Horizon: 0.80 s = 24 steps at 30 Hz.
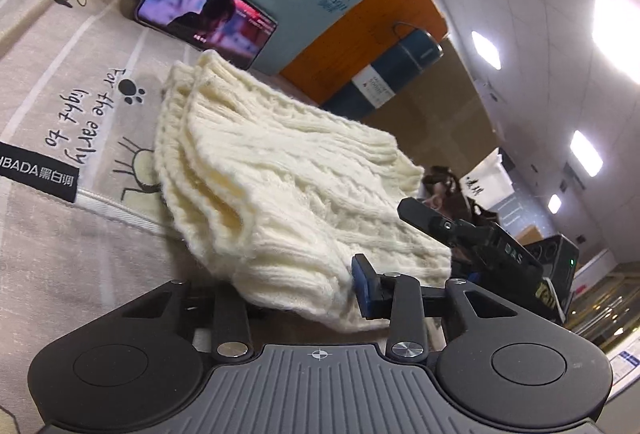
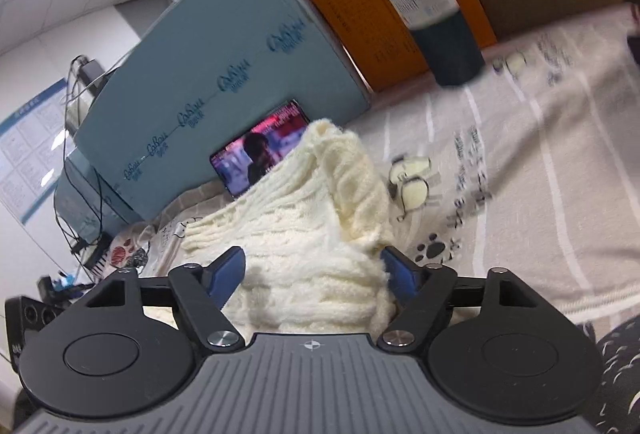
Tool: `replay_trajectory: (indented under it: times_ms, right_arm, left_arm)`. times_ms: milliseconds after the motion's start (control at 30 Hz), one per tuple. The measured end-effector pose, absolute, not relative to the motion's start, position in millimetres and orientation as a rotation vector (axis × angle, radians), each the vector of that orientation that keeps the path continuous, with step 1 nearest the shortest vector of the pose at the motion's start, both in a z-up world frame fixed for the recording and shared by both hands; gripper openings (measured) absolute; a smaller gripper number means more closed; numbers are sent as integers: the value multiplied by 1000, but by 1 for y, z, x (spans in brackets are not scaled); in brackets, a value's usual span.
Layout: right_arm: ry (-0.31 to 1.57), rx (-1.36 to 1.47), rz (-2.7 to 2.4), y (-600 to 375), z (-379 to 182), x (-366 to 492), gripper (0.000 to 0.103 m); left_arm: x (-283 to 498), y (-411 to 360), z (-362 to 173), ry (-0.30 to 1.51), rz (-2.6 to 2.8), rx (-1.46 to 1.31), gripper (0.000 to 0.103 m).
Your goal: Fold clothes
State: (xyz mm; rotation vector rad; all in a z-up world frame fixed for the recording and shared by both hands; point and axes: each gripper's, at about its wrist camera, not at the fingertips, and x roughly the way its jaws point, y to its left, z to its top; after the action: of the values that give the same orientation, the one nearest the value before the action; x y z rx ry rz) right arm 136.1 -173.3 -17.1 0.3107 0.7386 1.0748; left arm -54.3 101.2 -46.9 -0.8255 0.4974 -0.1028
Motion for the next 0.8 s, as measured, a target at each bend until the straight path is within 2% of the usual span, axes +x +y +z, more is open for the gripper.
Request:
replay_trajectory:
  times_ms: [233,300,533,800]
  right_arm:
    - [737,297,1122,-170,-15,135,73]
    - [749,295,1095,-169,-16,138,78]
    - [790,335,1059,-176,-19,147,85]
    - [818,364,1028,-181,-20,153,88]
  left_arm:
    - [-59,103,-45,461,-114,-839,31]
    - [-60,103,-43,451,-105,-832,30]
    - [-61,105,-41,433,-95,-815,27]
    - [-68,109,-35,435,35,-737,27]
